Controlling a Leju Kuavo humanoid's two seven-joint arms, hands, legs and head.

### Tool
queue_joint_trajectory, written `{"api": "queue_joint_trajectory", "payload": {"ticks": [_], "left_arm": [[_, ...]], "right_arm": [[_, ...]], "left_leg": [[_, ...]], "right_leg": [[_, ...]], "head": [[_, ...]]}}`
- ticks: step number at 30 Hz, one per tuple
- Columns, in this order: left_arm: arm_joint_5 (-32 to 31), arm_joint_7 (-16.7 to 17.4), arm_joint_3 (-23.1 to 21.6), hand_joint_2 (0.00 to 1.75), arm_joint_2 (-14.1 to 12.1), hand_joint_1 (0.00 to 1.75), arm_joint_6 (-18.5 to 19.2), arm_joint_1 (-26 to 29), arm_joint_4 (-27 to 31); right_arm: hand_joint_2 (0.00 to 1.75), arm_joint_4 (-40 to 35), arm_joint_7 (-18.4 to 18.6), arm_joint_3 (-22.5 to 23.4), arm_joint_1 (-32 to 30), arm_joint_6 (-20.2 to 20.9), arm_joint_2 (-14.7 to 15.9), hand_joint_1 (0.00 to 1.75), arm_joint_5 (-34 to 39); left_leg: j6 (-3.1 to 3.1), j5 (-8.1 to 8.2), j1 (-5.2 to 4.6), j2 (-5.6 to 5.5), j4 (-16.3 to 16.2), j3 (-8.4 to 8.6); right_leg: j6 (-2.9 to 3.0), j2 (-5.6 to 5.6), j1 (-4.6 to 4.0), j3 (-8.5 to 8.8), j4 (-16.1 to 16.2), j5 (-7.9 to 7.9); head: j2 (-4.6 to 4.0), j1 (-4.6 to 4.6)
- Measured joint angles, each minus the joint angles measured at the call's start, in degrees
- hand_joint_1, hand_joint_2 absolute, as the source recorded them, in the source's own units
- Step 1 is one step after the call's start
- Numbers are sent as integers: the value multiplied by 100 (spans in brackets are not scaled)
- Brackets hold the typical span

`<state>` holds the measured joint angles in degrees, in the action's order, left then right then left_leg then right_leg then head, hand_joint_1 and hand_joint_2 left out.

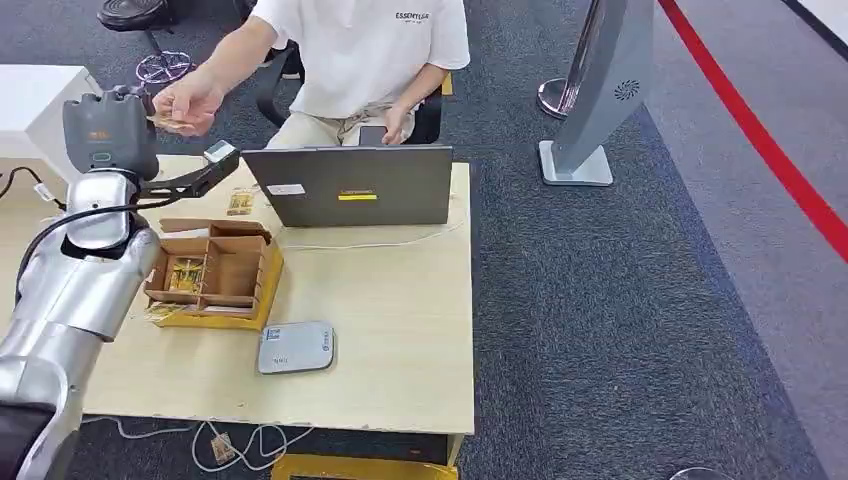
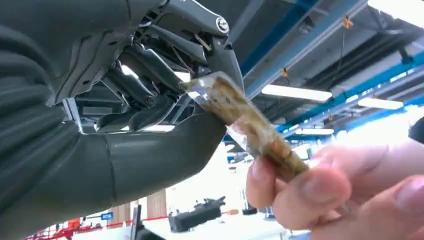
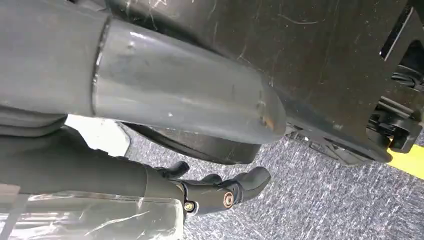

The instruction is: Pass the card to the sensor for recognition and then transmit it.

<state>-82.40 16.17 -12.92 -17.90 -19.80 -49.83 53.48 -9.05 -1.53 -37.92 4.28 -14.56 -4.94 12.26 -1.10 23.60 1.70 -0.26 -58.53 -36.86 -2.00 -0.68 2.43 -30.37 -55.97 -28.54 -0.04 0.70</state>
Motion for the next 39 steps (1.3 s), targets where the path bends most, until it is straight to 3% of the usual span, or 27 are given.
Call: {"api": "queue_joint_trajectory", "payload": {"ticks": [3, 4, 8, 14, 18, 20, 22, 25, 27, 28, 30, 32, 33, 34, 36, 39], "left_arm": [[0, -2, 2, 175, 31, 175, -2, -2, -203], [0, -2, 2, 175, 39, 0, 2, -2, -253], [70, -124, 18, 175, 59, 0, 194, -5, -369], [166, -354, 20, 175, 92, 0, 127, 299, -200], [459, -569, 48, 175, -116, 0, -70, 991, 716], [794, -798, 162, 175, -357, 0, -221, 1472, 1315], [1596, -1234, 519, 175, -731, 0, -490, 2275, 2140], [3036, -2049, 1720, 175, -1170, 0, -700, 3853, 3175], [3707, -2751, 2946, 175, -1274, 0, -548, 4626, 3562], [3918, -3175, 3493, 175, -1274, 0, -331, 4908, 3660], [3772, -3988, 4826, 175, -1255, 0, 201, 5270, 3777], [3548, -4761, 6243, 175, -1235, 0, 907, 5373, 3777], [3445, -4984, 6914, 175, -1211, 0, 1171, 5363, 3758], [3416, -5080, 7515, 175, -1185, 0, 1305, 5352, 3727], [3758, -4762, 8432, 175, -1126, 0, 1478, 5331, 3540], [5059, -4060, 9187, 175, -994, 0, 1500, 5208, 2762]], "right_arm": [[0, 2, 0, -9, 0, 0, 0, 0, 0], [0, 2, 0, -13, 0, -2, 0, 0, 0], [0, 2, 35, -17, -1, -44, 2, 0, 17], [0, 2, 87, -55, -6, -59, 2, 0, 0], [0, 2, 66, -59, -16, -81, 2, 0, 44], [0, 2, -2, -57, -39, -83, 2, 0, 112], [0, 2, -61, -55, -58, -81, 9, 0, 166], [0, 9, -37, -52, -110, -83, 31, 0, 210], [0, 22, -37, -50, -154, -98, 59, 0, 241], [0, 26, -52, -48, -160, -103, 70, 0, 258], [0, 30, -98, -46, -163, -114, 83, 0, 241], [0, 39, -131, -48, -167, -168, 92, 0, 232], [0, 42, -153, -48, -168, -192, 96, 0, 243], [0, 44, -171, -48, -170, -201, 96, 0, 251], [0, 44, -251, -48, -172, -205, 96, 0, 262], [0, 42, -275, -52, -165, -208, 94, 0, 227]], "left_leg": [[0, 0, 0, 1, 0, -1], [0, 0, 0, 2, 0, -2], [0, 0, -1, 1, 0, -3], [0, 0, -2, 2, 0, -5], [-4, 4, -2, 12, 2, -6], [-6, 9, -2, 25, 6, -7], [-21, 29, -4, 61, 12, 7], [-35, 65, -1, 120, 15, 38], [-33, 66, 3, 116, 15, 28], [-30, 71, 3, 104, 16, 25], [-34, 76, 10, 92, 16, 25], [-43, 83, 16, 82, 17, 20], [-43, 83, 19, 83, 17, 21], [-43, 85, 19, 84, 17, 23], [-43, 87, 14, 82, 16, 27], [-43, 87, 13, 36, 16, 27]], "right_leg": [[0, 0, 0, 0, 0, 0], [0, 0, 0, -1, 0, 0], [0, 0, 1, 0, 0, 0], [0, 0, 1, 2, 0, -1], [1, -14, 0, 8, -1, -2], [3, -28, -1, 9, -3, -3], [8, -70, -1, 11, -5, -12], [32, -124, 0, 7, -4, -32], [28, -110, -4, 5, -2, -45], [29, -98, -6, 4, -3, -59], [31, -87, -13, 3, -2, -70], [37, -78, -20, 8, -2, -78], [38, -77, -23, 9, -2, -78], [38, -78, -22, 8, -1, -78], [38, -75, -19, 8, 0, -78], [36, -26, -17, 22, 2, -87]], "head": [[-2, -2], [-2, -2], [0, 0], [0, 0], [-2, -2], [0, -2], [-2, -11], [0, -2], [0, -2], [-2, -4], [0, -2], [0, -4], [0, -2], [-2, -7], [0, -4], [0, -2]]}}
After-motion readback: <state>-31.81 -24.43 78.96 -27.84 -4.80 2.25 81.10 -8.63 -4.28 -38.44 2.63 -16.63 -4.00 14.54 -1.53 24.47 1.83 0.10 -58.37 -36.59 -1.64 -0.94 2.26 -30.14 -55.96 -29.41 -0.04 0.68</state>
